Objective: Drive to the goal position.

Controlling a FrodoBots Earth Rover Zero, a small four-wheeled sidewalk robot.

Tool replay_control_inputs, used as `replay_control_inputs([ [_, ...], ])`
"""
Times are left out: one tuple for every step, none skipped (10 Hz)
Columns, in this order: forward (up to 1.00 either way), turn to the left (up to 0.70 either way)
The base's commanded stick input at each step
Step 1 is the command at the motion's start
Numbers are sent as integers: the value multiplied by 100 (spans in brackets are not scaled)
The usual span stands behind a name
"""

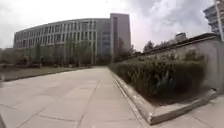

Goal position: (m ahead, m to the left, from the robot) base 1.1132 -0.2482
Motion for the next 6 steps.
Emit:
replay_control_inputs([
  [70,0],
  [70,0],
  [70,1],
  [70,4],
  [70,35],
  [70,31],
])
